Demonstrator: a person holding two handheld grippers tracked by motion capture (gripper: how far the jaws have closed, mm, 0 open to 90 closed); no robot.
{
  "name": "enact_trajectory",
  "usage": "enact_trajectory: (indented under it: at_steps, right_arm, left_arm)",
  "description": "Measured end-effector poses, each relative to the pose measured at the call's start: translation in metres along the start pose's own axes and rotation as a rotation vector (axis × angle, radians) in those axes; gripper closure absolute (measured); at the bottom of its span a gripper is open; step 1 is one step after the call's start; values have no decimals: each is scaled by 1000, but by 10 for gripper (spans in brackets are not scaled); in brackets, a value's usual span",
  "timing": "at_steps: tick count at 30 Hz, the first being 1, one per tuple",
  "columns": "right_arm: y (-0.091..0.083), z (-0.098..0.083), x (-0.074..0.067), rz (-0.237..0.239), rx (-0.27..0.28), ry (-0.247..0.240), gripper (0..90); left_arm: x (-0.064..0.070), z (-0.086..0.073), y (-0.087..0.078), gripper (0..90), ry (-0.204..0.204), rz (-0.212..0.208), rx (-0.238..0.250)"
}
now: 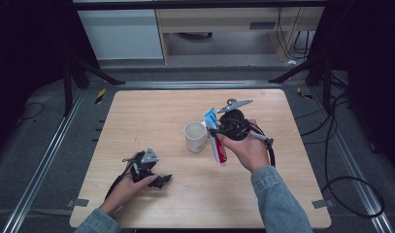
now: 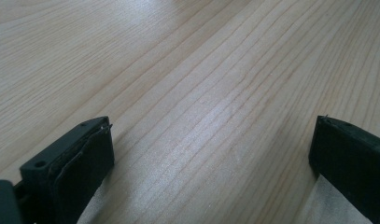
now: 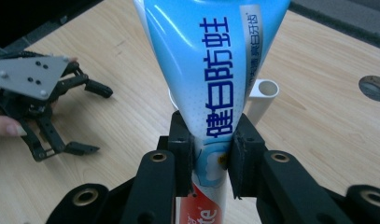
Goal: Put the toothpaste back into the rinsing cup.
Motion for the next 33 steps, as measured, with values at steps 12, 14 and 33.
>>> enact_trajectory:
  at_steps: [12, 14, 33]
  right_arm:
    - [-10, 22, -9, -23, 78, 14, 735]
    - [-11, 27, -11, -27, 89, 14, 735]
    - [-18, 53, -11, -61, 194, 55, 736]
  left_arm:
    - [0, 0, 0, 0, 1, 0, -2]
    - [0, 0, 0, 0, -1, 0, 0]
    - [0, 0, 0, 0, 0, 1, 0]
Point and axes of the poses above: each handheld gripper's, and its own axes: y roughly forward along the jaws, z roughly out of its top, x roughly to its right, the point moved 4 cm from there along y, roughly forward along the jaws, and after that the axes turned 13 degrees about -x, right-handed, at the moved point
